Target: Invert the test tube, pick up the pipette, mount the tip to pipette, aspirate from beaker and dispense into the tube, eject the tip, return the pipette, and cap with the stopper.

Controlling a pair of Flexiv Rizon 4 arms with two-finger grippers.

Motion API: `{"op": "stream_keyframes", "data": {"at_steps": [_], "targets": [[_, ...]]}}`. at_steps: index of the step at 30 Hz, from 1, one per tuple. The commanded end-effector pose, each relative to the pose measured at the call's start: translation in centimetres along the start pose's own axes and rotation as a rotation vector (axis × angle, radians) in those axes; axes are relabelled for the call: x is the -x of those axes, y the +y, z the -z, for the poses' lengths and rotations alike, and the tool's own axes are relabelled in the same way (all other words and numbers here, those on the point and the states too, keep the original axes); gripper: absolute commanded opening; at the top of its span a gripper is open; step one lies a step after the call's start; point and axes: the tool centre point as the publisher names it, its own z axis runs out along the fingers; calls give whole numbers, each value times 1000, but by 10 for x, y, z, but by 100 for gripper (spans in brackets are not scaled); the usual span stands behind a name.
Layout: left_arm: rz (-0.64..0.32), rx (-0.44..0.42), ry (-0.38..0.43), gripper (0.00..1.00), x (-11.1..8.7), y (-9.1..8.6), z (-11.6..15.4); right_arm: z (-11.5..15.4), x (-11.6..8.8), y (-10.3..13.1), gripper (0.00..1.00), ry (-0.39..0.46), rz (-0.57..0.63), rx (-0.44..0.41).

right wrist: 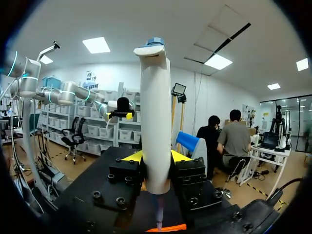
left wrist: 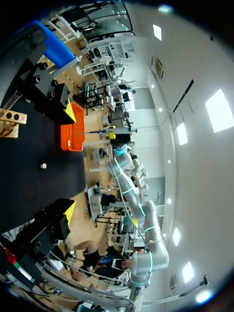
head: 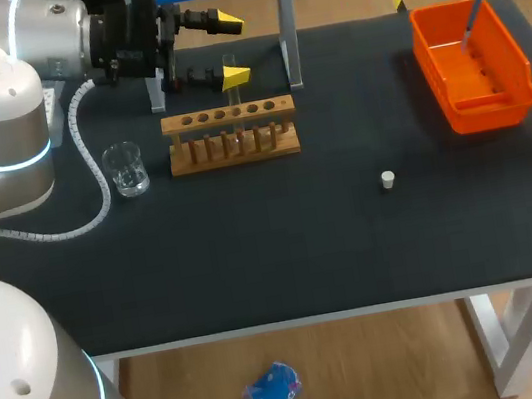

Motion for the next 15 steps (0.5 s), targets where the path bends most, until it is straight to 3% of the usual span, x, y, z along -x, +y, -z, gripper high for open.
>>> {"op": "stream_keyframes", "data": {"at_steps": [1,15], "targets": [[0,2,2,100,0,0,1,12,0,-9,0,12,0,12],[0,2,2,100,0,0,1,23,-1,-43,0,23,-28,7]]}}
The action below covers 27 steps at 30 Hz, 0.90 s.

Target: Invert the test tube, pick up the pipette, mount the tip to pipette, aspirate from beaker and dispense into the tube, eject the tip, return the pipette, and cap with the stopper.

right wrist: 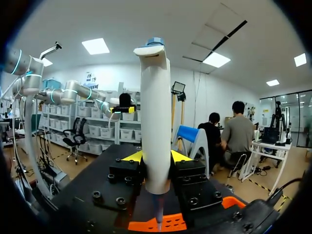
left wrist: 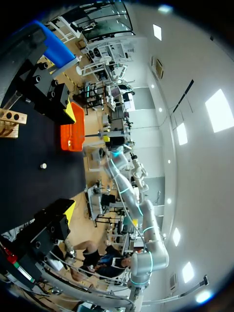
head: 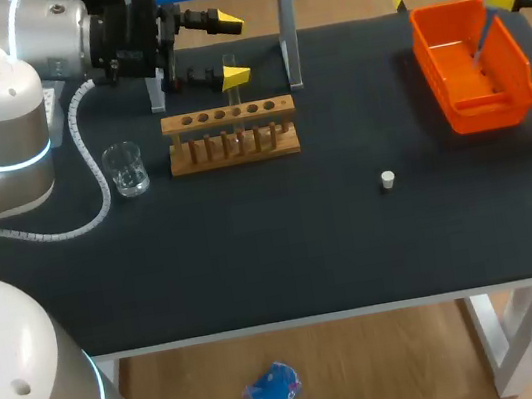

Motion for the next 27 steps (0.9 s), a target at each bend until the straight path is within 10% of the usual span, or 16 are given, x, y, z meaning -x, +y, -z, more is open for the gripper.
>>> {"op": "stream_keyframes", "data": {"at_steps": [1,27], "targets": [[0,2,2,100,0,0,1,2,5,-8,0,19,-2,9],[39,28,-14,100,17,-14,-14,2,4,-10,0,17,4,3]]}}
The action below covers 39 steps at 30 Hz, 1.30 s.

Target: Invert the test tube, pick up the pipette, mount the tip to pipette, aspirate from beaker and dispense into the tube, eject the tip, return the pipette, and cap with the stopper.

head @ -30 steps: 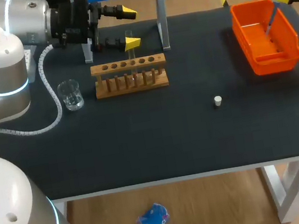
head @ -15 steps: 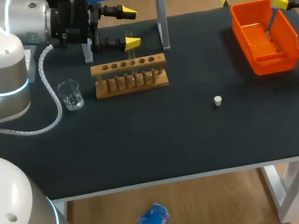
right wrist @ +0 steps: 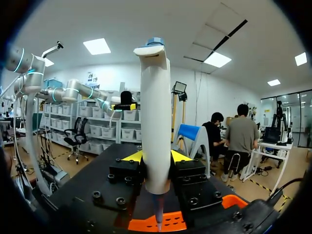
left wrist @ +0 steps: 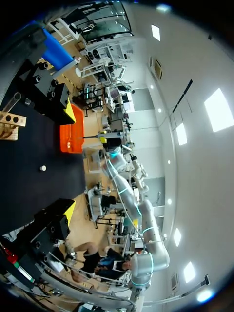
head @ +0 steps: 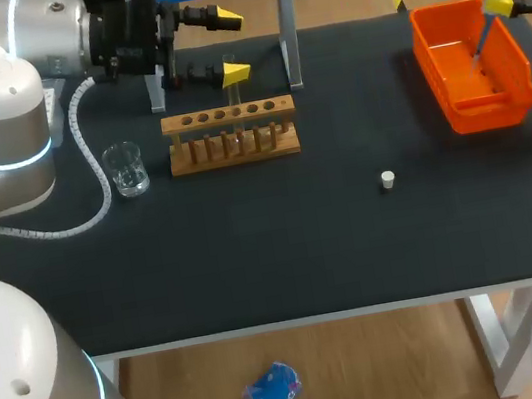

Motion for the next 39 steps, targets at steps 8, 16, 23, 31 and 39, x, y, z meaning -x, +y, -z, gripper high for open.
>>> {"op": "stream_keyframes", "data": {"at_steps": [8,16,23,31,39], "targets": [[136,59,46,100,42,-29,-50,1,2,0,0,5,1,0],[140,127,65,100,78,-43,-84,1,2,0,0,5,1,0],[111,137,84,100,107,-45,-117,1,2,0,0,5,1,0],[74,124,177,100,131,-56,-159,1,2,0,0,5,1,0],[74,124,177,100,131,-56,-159,1,2,0,0,5,1,0]]}}
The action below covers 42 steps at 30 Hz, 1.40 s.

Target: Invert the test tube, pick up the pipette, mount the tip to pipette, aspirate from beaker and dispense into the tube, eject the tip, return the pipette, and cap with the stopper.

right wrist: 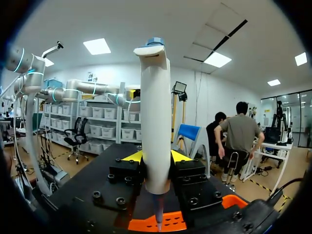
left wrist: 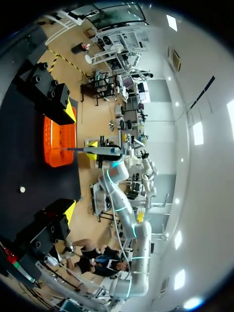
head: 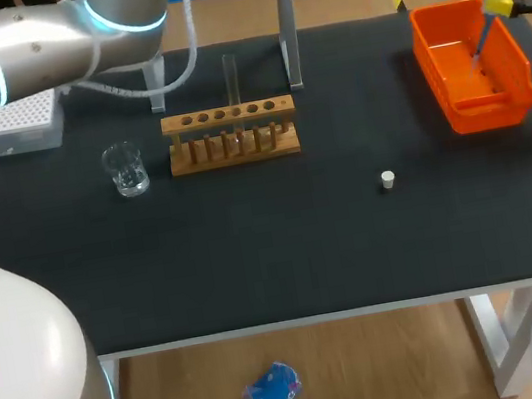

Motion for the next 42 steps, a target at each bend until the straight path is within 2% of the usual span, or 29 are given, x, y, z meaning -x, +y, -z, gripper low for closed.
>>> {"op": "stream_keyframes", "data": {"at_steps": [1,20,33,42], "targets": [[-1,2,45,100,8,-1,0,1,1,0,0,5,1,-1],[2,5,42,100,9,-3,-2,1,1,0,0,5,1,-1],[13,80,65,100,38,-34,-57,1,1,0,0,5,1,-1],[-22,115,133,100,56,-51,-93,1,1,0,0,5,1,-1]]}}
